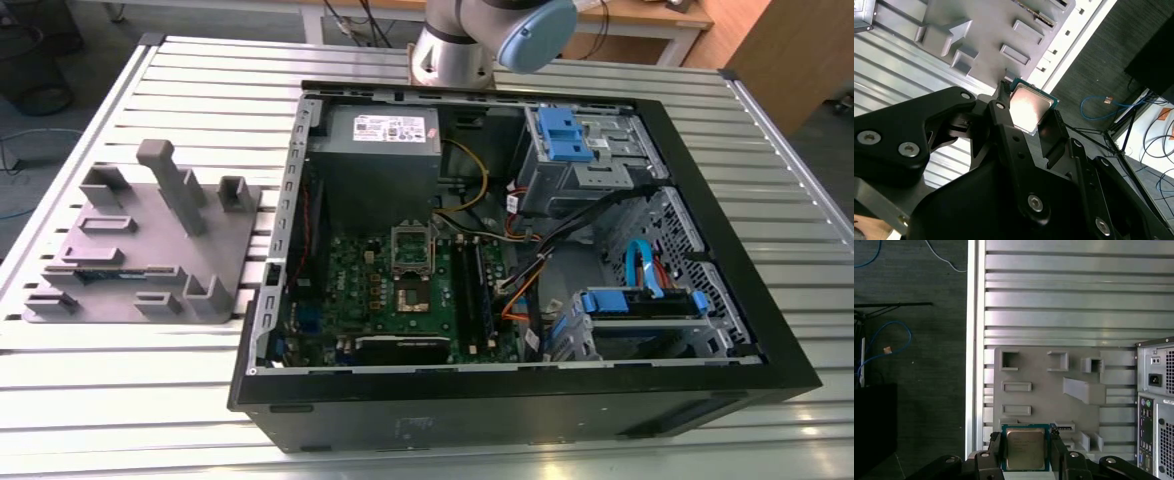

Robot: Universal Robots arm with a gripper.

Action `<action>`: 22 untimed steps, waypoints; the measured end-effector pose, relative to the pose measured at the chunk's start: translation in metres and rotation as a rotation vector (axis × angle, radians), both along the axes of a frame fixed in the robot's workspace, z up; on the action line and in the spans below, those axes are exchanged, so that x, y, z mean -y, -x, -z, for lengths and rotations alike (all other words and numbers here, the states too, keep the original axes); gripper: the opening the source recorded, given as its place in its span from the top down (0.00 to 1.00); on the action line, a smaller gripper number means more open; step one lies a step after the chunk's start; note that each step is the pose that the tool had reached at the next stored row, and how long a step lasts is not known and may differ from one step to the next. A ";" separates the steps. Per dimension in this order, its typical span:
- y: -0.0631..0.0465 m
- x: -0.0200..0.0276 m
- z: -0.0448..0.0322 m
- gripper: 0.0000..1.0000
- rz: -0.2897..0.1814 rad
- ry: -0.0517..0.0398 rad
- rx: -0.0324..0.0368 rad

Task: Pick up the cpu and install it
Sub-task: 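Pick up the cpu and move it towards the insertion slot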

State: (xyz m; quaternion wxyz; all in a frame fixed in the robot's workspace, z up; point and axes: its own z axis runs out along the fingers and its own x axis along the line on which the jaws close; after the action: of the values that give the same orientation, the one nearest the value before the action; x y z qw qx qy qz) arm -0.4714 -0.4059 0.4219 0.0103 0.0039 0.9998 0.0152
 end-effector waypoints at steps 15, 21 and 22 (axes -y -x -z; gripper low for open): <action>0.000 0.0000 -0.0144 0.53 0.000 0.0000 0.0000; 0.000 0.0000 -0.0164 0.53 0.000 0.0000 0.0001; 0.000 0.0000 -0.0172 0.53 0.000 0.0000 0.0000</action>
State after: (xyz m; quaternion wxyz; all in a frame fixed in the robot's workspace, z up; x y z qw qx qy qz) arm -0.4714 -0.4059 0.4391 0.0103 0.0039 0.9998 0.0151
